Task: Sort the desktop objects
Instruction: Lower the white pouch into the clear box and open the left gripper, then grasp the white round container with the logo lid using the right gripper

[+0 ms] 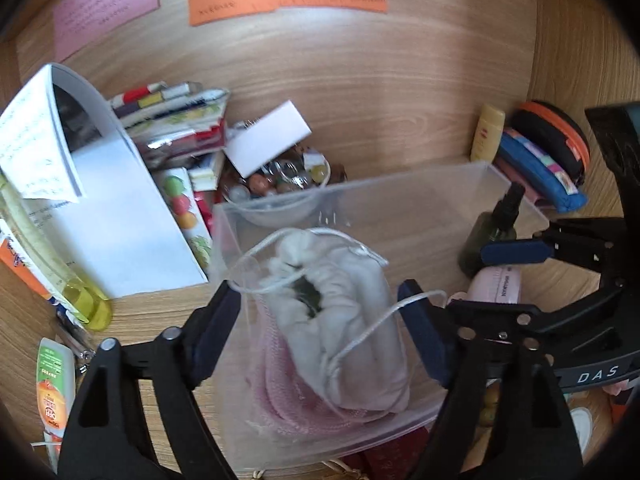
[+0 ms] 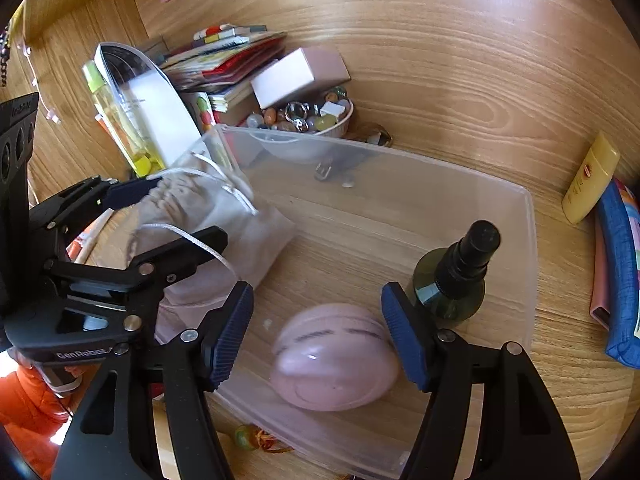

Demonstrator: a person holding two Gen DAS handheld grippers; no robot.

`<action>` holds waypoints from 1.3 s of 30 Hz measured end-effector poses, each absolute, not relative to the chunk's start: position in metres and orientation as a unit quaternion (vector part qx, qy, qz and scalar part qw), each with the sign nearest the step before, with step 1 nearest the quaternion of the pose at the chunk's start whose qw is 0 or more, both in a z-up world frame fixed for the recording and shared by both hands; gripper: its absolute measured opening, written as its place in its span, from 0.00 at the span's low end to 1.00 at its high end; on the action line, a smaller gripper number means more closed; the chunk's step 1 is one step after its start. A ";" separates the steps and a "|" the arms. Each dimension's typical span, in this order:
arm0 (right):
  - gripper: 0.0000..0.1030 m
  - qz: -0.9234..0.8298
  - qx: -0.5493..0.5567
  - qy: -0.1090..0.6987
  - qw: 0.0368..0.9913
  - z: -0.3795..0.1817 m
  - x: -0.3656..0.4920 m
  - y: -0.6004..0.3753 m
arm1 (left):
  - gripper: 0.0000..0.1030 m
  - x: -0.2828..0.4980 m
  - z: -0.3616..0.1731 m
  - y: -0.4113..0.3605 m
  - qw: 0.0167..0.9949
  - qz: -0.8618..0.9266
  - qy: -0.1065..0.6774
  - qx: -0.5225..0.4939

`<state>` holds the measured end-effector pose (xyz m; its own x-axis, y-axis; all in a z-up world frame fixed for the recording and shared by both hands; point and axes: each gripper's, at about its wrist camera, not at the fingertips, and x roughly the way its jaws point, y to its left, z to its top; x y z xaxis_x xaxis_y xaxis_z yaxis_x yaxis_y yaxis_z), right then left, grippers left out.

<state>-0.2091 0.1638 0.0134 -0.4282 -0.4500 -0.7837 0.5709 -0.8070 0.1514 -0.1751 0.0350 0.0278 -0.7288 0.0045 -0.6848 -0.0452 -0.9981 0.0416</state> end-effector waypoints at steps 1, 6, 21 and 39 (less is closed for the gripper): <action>0.62 -0.843 0.439 0.068 0.305 0.014 -0.208 0.164 | 0.81 -0.175 0.029 0.034 0.016 0.930 0.025 -0.367; 0.63 -0.849 0.424 0.069 0.306 0.020 -0.203 0.167 | 0.84 -0.176 0.032 0.033 0.018 0.932 0.019 -0.362; 0.79 -0.890 0.342 0.076 0.291 0.068 -0.174 0.182 | 0.93 -0.153 0.052 0.031 0.020 0.946 0.003 -0.325; 0.80 -0.914 0.349 0.080 0.191 0.063 -0.133 0.251 | 0.97 -0.098 0.065 -0.033 -0.030 0.942 -0.076 -0.326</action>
<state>-0.1327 0.2509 0.0630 -0.6832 -0.2941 -0.6684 0.4058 -0.9139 -0.0127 -0.0977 -0.0329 0.0650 -0.7856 -0.0070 -0.6187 0.1059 -0.9867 -0.1233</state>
